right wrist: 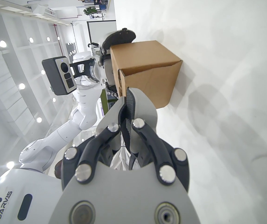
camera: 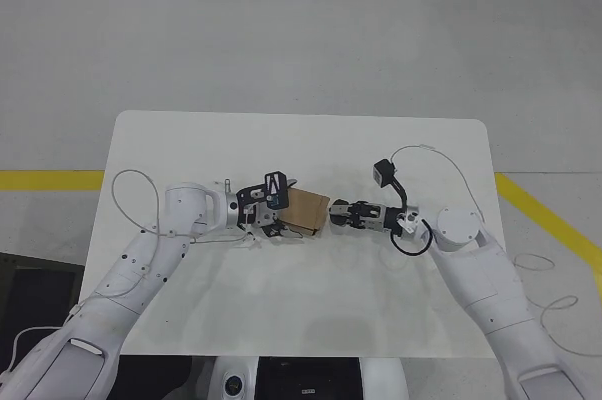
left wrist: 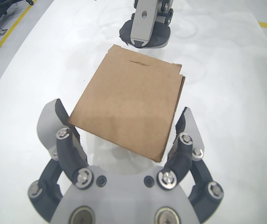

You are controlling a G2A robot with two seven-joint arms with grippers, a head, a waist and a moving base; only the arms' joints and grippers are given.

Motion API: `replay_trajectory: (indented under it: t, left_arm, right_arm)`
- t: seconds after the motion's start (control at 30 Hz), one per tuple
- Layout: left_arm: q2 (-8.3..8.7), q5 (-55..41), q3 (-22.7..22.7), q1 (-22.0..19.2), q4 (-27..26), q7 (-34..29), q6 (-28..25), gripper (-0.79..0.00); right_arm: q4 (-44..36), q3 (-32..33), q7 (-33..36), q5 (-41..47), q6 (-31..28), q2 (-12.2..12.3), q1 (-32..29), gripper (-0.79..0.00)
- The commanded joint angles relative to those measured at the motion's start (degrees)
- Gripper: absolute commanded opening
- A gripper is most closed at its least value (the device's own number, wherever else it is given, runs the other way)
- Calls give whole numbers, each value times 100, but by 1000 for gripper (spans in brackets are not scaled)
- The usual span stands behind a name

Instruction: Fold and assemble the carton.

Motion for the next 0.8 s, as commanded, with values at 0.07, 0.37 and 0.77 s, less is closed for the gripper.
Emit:
replay_trajectory:
  t: [0.07,0.37,0.77]
  left_arm:
    - [-5,-1,11,-6,-2,-4,-5,0]
    - [-21,-18,41,-26,-5,-10,0,0]
    - [-28,-24,32,-50,45,6,19,0]
  right_arm:
    - [104,-104,-19,32,-22,-34,80,-785]
    - [295,-355,11,15,-125,-120,352,-785]
    - [448,-438,18,52,-200,-163,495,-785]
